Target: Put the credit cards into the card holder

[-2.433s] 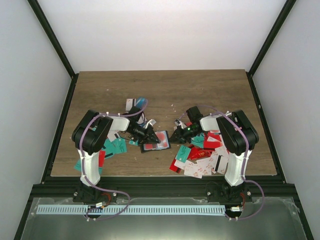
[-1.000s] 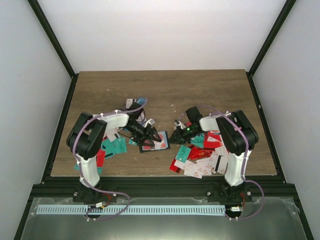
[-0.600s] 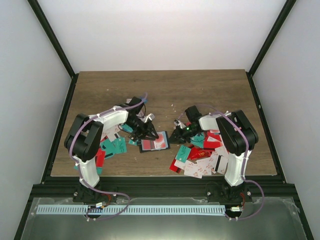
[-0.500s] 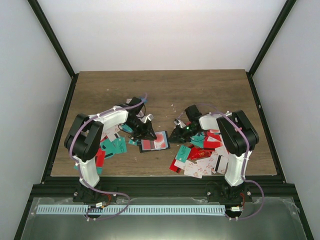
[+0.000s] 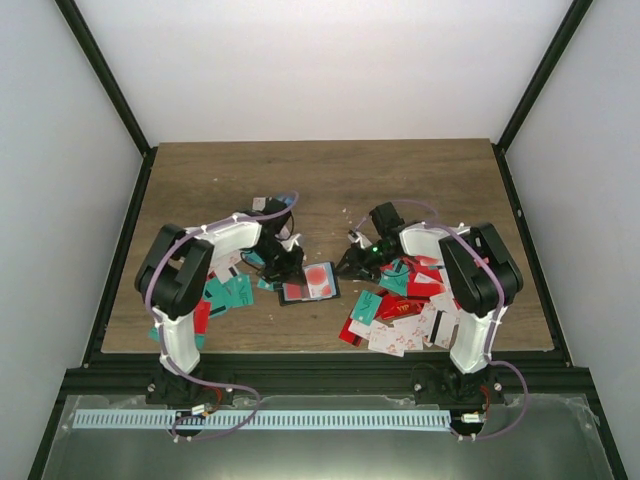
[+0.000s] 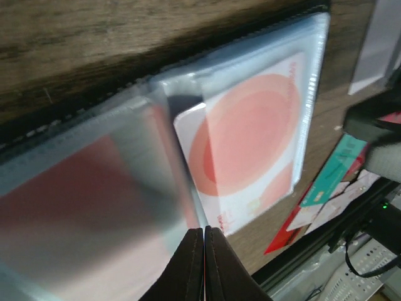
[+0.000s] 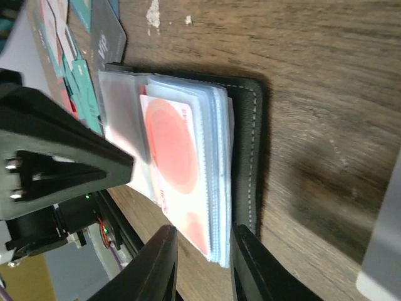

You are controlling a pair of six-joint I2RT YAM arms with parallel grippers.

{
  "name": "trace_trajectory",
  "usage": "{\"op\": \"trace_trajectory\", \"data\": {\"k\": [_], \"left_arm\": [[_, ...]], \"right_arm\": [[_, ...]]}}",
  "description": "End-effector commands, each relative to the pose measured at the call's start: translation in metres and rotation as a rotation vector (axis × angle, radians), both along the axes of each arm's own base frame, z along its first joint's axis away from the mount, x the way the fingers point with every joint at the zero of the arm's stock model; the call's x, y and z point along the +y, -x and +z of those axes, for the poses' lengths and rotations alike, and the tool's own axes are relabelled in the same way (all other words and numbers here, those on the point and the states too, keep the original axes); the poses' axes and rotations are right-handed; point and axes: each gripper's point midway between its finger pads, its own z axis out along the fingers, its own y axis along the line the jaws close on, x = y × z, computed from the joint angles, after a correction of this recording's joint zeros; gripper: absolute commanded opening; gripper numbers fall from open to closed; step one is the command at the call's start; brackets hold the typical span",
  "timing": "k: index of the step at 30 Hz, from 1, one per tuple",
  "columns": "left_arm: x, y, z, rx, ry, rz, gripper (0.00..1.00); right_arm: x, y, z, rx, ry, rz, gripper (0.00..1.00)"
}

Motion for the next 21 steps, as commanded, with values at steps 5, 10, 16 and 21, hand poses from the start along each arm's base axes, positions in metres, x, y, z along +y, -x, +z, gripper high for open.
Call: {"op": "trace_trajectory", "data": {"k": [5,10,16,21], "left_arm": [[-0.008,-0.008,-0.019,0.013,-0.018,-0.021,0.04],[-0.012,-0.01,-0.022,0.014,-0.004,-0.024,0.04],[-0.014,-0.008,-0.026,0.021,-0.008,-0.033,0.04],[-0.014,-0.007,-0.028,0.023,-0.01,-0.037,0.04]], "right_arm": [[0.014,-0.008,0.031,-0.048,-0.086,0.013,0.3],[0.017,-0.007,0.028,-0.034,-0.107,0.018,0.32],[0.019,-0.006,0.021,-0.012,-0.119,0.024,0.33],[0.018,-0.006,0.014,0.001,-0.113,0.024,0.34]]}}
